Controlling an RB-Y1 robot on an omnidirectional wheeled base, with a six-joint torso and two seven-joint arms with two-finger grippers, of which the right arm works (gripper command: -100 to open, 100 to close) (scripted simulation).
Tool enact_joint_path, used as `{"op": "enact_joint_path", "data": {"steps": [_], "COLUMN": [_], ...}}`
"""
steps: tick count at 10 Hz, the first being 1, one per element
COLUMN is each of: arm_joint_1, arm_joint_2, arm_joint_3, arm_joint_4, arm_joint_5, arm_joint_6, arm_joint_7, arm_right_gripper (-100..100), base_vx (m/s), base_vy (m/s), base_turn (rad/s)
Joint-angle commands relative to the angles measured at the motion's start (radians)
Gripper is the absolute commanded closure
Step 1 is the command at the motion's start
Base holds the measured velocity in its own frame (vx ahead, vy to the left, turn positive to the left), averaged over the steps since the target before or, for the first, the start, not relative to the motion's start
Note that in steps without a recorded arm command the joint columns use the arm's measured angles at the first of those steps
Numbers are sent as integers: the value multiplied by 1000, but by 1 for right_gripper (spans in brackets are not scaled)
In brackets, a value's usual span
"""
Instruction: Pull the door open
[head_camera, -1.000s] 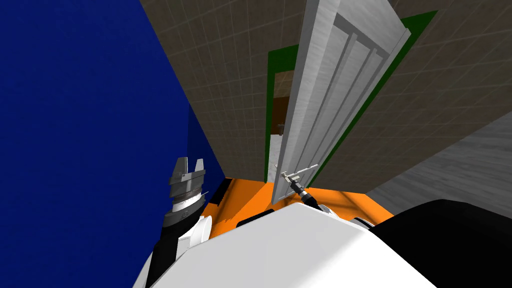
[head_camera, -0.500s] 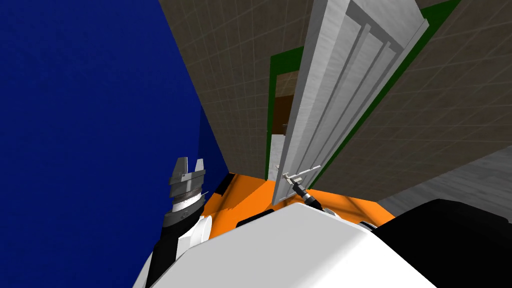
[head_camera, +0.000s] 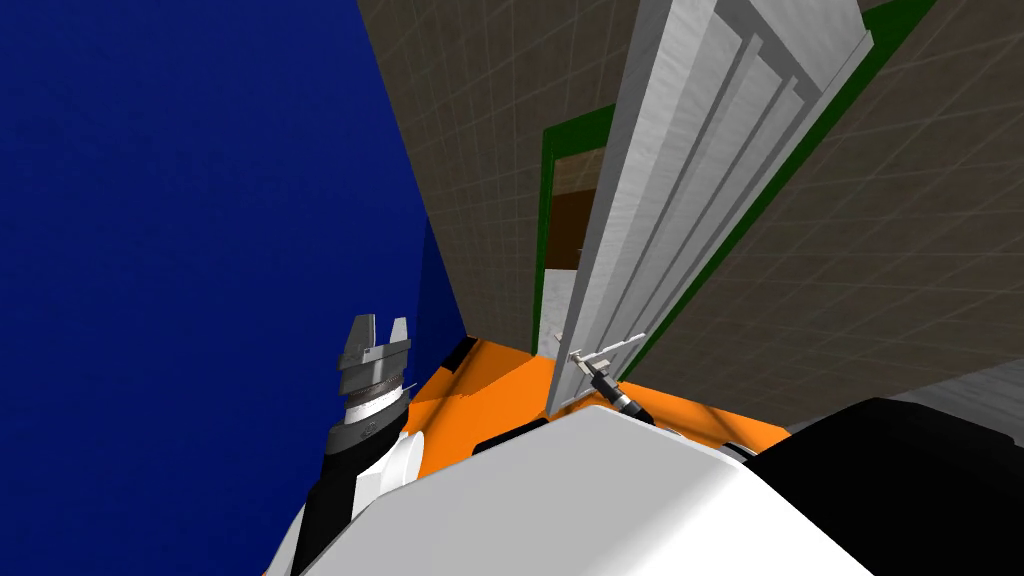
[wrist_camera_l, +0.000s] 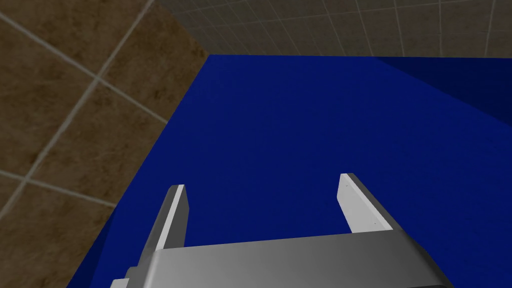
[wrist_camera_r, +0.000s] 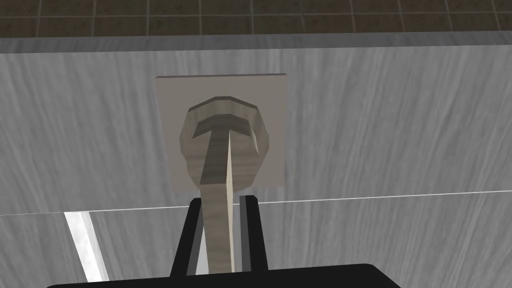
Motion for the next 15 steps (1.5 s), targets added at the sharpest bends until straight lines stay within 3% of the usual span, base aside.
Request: {"op": "enact_joint_path", "data": {"steps": [1,3,4,5,7,8,10,11,12,14,15], "arm_joint_1": [27,27,19,7,7,-11,-15,-29,-29,-55,-55], "arm_joint_2": [-4,-4,1,13,13,27,30,42,42,63,63], "arm_joint_3": [-4,-4,1,-16,-16,-39,-44,-61,-61,-94,-94], "arm_joint_4": [-34,-34,-8,-14,-14,-22,-24,-30,-30,-41,-55], "arm_joint_5": [-2,-2,2,16,16,34,38,52,52,78,78], "arm_joint_6": [4,4,-7,15,15,42,48,69,69,108,108], "arm_joint_7": [-3,-3,-1,3,3,9,10,14,14,22,22], "arm_right_gripper": [100,100,100,100,100,100,100,100,100,100,100], "base_vx": [-156,-34,0,-140,-104,-153,-171,-145,-133,-193,-151], "base_vy": [-49,-1,0,-26,-50,-31,-59,-97,-67,-67,-53], "base_turn": [66,-40,0,124,73,181,97,126,97,176,80]}}
